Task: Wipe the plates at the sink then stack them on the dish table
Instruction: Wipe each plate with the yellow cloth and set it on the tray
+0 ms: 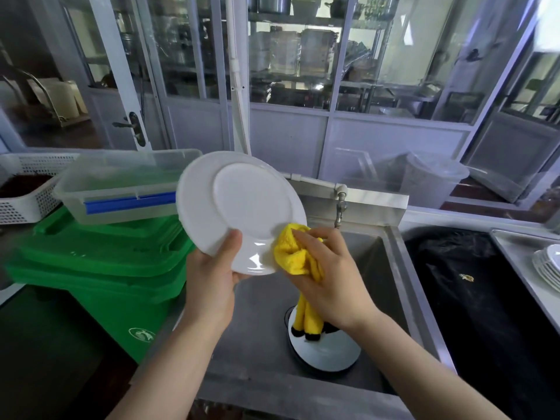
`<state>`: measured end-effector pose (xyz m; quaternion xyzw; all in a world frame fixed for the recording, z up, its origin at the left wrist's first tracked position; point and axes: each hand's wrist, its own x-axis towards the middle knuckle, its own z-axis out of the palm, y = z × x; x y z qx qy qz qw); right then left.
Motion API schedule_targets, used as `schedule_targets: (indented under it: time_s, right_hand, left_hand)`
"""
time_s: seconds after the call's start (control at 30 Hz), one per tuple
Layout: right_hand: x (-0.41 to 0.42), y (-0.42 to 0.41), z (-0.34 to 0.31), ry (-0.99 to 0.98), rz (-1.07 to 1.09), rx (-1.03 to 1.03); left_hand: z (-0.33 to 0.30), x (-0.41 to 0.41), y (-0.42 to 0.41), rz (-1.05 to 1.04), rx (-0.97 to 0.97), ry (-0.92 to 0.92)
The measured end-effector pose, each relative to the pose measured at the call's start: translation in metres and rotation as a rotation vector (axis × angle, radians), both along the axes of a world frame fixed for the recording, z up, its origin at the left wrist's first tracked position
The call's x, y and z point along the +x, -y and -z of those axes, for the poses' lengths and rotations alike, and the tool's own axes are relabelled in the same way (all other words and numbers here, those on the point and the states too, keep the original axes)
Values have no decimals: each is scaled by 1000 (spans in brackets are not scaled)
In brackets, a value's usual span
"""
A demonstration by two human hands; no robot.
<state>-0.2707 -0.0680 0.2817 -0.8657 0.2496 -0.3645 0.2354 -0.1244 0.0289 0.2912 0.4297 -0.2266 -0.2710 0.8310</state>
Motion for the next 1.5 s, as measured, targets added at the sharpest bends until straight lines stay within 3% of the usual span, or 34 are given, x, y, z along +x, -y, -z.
schedule_targets:
  time_s: [0.3,0.4,0.5,0.73,0.9,1.1,1.3,1.5]
  right_hand:
    - [11,-22,-10,-77,-170,-123]
    - [8,-14,-5,-40,-124,-85]
    - [3,0,5,21,-44,79]
    - [-7,48,-3,169,134,440]
    - [-11,73,-21,221,236,417]
    - [-7,76,-47,305,157,434]
    - [4,45,-59,145,34,67]
    - [20,0,-41,41,-35,-147]
  left_hand:
    - [6,-12,14,-81,45,-15]
    - [8,-12,12,-57,45,-13]
    - [10,-12,10,-11,54,33]
    - [14,1,1,146,91,311]
    - [15,6,-3,214,257,660]
    - [18,1,1,364,425,880]
    - [19,1,4,373,520,916]
    - [18,-1,6,325,409,790]
